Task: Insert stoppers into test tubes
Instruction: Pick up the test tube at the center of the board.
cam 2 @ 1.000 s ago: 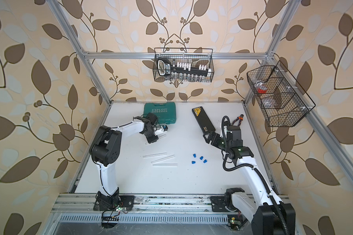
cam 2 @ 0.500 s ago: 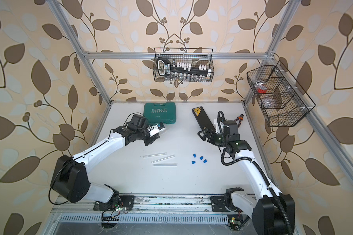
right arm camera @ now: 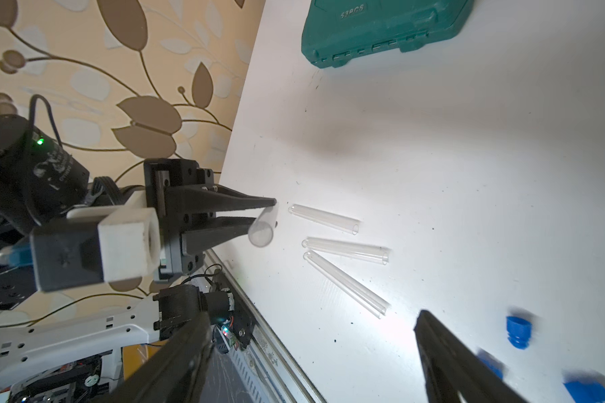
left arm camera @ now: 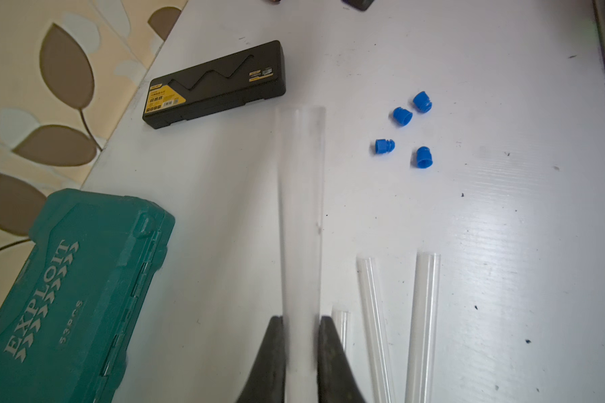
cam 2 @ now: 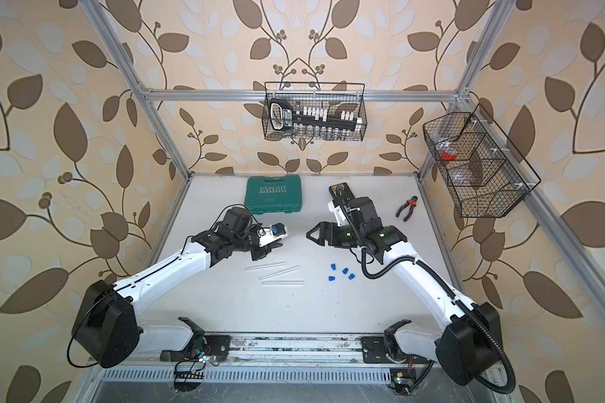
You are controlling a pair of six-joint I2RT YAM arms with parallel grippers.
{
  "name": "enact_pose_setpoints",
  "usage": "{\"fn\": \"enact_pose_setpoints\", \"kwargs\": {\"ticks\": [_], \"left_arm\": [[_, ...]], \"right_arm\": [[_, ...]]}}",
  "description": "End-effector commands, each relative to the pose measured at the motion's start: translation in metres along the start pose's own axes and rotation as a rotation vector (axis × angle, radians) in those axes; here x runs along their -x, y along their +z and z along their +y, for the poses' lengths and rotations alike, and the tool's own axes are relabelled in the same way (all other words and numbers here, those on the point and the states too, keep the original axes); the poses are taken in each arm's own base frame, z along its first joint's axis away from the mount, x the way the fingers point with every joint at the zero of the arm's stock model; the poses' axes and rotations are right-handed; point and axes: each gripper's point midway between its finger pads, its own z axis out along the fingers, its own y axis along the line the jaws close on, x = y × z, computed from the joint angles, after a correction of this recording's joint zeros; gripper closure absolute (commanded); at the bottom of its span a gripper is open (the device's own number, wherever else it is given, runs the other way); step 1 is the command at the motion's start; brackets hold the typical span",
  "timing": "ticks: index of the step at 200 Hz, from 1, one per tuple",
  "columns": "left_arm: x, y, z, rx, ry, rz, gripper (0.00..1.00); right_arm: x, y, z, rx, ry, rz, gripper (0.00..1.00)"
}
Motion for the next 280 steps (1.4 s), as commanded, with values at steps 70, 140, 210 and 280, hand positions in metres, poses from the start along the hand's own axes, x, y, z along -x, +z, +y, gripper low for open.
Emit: {"fn": "enact_pose_setpoints", "kwargs": {"ticks": [70,140,210,280], "left_arm": [[0.019,0.004,-0.009,0.032,0.152,-0.009,0.99],[0.023,0.006,-0.009,0.035,0.180,-0.015,0.99],[0.022,0.008,-0.010,0.037,0.193,-0.003,0.99],[0.025,0.009,-0.008,0.042,0.200,-0.009,1.00]], "right_arm": [[-0.009,0.034,0.025,0.038,0.092,0.062,0.36],[-0.012,0.044,0.028,0.063,0.120,0.100,0.62],[-0.013,0.050,0.028,0.075,0.141,0.106,0.64],[-0.015,0.051,0.026,0.071,0.155,0.108,0.72]]}}
